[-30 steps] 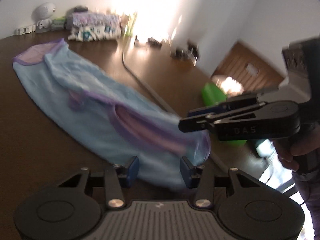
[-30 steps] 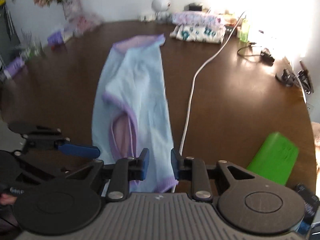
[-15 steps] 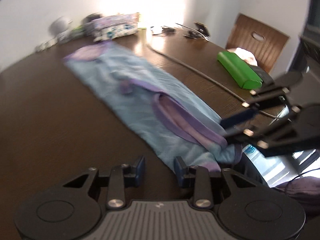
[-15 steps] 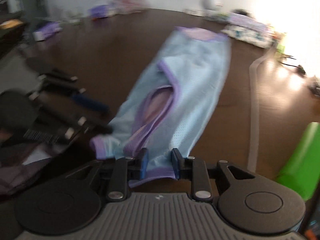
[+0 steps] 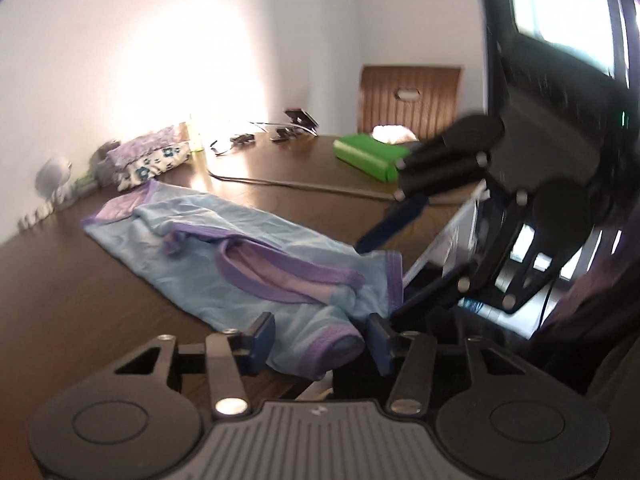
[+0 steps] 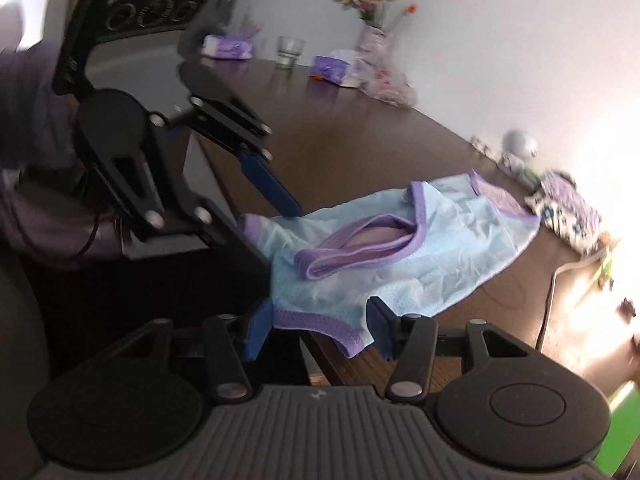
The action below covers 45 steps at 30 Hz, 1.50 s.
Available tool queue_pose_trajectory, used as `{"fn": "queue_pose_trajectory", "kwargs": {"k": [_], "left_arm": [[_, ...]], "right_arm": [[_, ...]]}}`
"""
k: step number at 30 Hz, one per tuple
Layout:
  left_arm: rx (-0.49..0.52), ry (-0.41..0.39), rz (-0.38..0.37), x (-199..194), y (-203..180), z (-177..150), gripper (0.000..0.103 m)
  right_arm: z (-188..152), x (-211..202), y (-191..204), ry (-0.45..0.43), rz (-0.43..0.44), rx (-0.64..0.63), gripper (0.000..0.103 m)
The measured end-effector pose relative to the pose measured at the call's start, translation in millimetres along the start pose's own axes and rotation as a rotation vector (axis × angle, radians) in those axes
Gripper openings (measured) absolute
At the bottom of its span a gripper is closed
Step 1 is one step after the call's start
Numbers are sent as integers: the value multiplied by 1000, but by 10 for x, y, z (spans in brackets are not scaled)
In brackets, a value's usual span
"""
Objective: Fold clothes
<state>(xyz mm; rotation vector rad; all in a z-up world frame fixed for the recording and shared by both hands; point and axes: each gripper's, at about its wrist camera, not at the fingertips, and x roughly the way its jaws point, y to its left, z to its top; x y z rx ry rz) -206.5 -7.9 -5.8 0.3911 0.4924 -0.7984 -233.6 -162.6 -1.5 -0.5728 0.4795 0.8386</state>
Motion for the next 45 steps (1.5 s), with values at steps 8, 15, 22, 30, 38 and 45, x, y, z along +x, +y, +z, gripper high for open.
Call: {"fn": "queue_pose_trajectory", "kwargs": {"k": [8,15,22,30,38,45], "left_arm": [[15,15,-56,-86,77,18,9],[1,-105,-97,-323,426,368,8],[-157,-101,-41,300,1585,1028,6],[-615,57,72,999,2542,908,41],[-748,-90,-118,244,1970,434,85],[-780,-72,-127,524,1583,223,68]], "right_arm": [[15,13,-43,7,71,23,16],[346,-221,-556,-110,60,125,9],[965,380,-1743,-38,8,267,9],[1174,1253,-2777,197,-110,578,33],[649,360,-2201,66,-57,779,60],[235,646,-1665,64,-84,876,45]]}}
